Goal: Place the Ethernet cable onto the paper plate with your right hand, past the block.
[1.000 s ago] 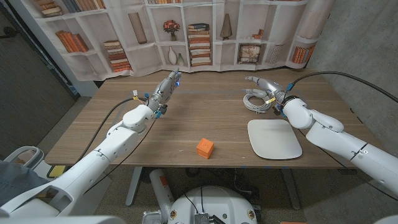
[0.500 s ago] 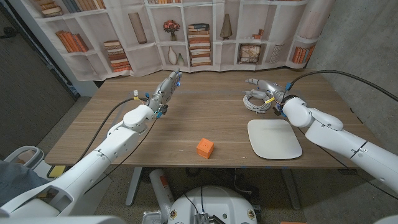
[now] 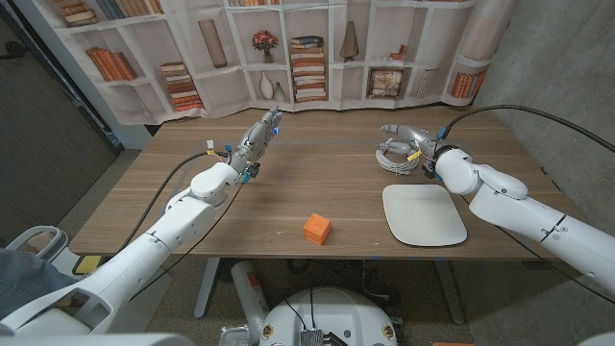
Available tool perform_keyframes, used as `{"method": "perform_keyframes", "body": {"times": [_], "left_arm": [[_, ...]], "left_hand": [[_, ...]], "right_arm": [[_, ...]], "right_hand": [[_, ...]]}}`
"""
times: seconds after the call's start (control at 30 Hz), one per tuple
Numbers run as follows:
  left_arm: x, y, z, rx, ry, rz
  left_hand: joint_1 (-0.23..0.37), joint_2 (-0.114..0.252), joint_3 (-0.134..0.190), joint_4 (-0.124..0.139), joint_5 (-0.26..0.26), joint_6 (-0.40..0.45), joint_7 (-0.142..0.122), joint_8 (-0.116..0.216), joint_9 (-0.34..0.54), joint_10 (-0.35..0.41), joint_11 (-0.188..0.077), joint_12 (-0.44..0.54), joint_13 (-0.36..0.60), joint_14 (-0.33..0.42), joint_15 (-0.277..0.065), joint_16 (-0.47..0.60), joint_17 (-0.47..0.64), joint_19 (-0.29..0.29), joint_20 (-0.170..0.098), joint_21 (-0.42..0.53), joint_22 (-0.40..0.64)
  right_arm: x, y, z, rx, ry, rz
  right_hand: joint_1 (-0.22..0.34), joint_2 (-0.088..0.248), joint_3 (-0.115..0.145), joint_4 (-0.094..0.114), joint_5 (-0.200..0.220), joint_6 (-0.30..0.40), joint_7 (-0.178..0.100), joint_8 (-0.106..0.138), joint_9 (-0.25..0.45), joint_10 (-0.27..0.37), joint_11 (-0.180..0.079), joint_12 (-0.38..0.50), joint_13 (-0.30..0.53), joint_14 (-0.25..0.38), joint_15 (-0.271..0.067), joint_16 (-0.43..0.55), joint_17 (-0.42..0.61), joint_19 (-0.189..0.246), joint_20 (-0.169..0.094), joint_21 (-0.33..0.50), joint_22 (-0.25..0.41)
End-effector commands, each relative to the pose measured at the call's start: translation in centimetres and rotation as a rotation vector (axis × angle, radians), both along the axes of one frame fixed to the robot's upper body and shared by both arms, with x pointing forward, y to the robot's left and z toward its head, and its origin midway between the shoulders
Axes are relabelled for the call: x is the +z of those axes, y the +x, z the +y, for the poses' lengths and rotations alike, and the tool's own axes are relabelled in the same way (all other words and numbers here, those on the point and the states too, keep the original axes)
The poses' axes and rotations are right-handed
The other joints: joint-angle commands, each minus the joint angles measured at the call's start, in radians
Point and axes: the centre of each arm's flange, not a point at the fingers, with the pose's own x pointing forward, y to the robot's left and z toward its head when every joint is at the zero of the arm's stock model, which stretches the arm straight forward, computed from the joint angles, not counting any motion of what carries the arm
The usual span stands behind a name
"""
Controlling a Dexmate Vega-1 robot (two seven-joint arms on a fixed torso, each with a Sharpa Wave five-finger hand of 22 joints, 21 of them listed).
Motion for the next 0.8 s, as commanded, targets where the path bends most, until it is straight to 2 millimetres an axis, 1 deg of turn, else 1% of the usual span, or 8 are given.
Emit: {"method": "perform_keyframes", "body": {"times": [0.03,0.1,0.17,0.37,0.57,0.67,0.8], "left_arm": [[0.1,0.0,0.0,-0.001,0.005,0.000],[0.1,0.0,0.0,0.000,0.005,-0.001],[0.2,0.1,0.1,-0.004,0.006,0.001],[0.4,0.3,0.1,-0.004,0.009,0.000],[0.5,0.4,0.2,-0.004,0.008,-0.003],[0.5,0.5,0.2,-0.006,0.008,-0.001],[0.5,0.6,0.3,-0.004,0.001,-0.003]], "left_hand": [[0.004,0.009,-0.004,-0.001,0.007,0.001,0.000,0.005,0.006,0.002,-0.003,0.006,0.003,0.005,-0.001,0.003,0.004,-0.086,0.009,-0.001,0.005],[0.004,0.009,-0.005,-0.001,0.007,0.001,-0.001,0.005,0.006,0.002,-0.004,0.006,0.003,0.005,-0.001,0.003,0.004,-0.087,0.010,-0.002,0.005],[0.004,0.009,-0.005,-0.001,0.007,0.002,0.000,0.005,0.006,0.002,-0.005,0.006,0.003,0.005,-0.002,0.003,0.004,-0.086,0.010,-0.002,0.005],[0.004,0.010,-0.007,-0.001,0.007,0.005,0.001,0.006,0.006,0.004,-0.007,0.006,0.003,0.005,-0.003,0.003,0.004,-0.086,0.011,-0.004,0.006],[0.005,0.011,-0.008,-0.001,0.007,0.005,-0.001,0.006,0.006,0.004,-0.006,0.007,0.003,0.006,-0.004,0.003,0.004,-0.086,0.013,-0.005,0.006],[0.005,0.011,-0.008,-0.001,0.007,0.005,-0.001,0.005,0.006,0.004,-0.007,0.006,0.003,0.006,-0.004,0.003,0.004,-0.086,0.014,-0.005,0.006],[0.005,0.011,-0.009,-0.001,0.007,0.005,0.001,0.005,0.006,0.004,-0.004,0.006,0.003,0.006,-0.004,0.004,0.004,-0.087,0.015,-0.006,0.006]], "right_arm": [[0.1,0.1,0.5,-0.045,-0.049,0.011],[0.1,0.2,0.6,-0.054,-0.054,0.010],[0.1,0.3,0.8,-0.060,-0.064,0.009],[0.2,0.6,1.2,-0.079,-0.080,0.013],[0.2,1.0,1.6,-0.099,-0.095,0.021],[0.2,1.2,1.7,-0.110,-0.098,0.028],[0.1,1.4,1.7,-0.122,-0.106,0.029]], "right_hand": [[0.009,-0.009,-0.001,0.003,0.009,0.025,0.023,0.009,0.003,0.027,0.010,0.012,0.003,0.011,-0.008,-0.001,0.001,0.016,0.003,-0.009,0.003],[0.013,-0.010,-0.001,0.003,0.010,0.027,0.028,0.009,0.003,0.035,0.018,0.015,0.003,0.014,-0.008,-0.001,0.000,0.018,0.002,-0.011,0.003],[0.016,-0.011,0.000,0.002,0.011,0.028,0.029,0.009,0.003,0.036,0.018,0.015,0.003,0.018,-0.009,0.001,0.000,0.021,-0.001,-0.012,0.003],[0.035,-0.012,0.005,-0.004,0.014,0.029,0.030,0.008,0.002,0.042,0.016,0.015,0.002,0.035,-0.021,0.004,-0.001,0.026,-0.006,-0.018,0.003],[0.057,-0.017,0.009,-0.010,0.018,0.029,0.030,0.007,0.002,0.051,0.015,0.016,0.001,0.064,-0.037,0.010,-0.001,0.042,-0.012,-0.022,0.003],[0.067,-0.020,0.011,-0.012,0.020,0.028,0.030,0.006,0.002,0.056,0.014,0.017,0.001,0.079,-0.039,0.014,-0.001,0.048,-0.012,-0.025,0.003],[0.073,-0.023,0.012,-0.013,0.021,0.027,0.030,0.005,0.002,0.058,0.011,0.017,0.001,0.084,-0.039,0.014,-0.001,0.052,-0.013,-0.026,0.003]]}}
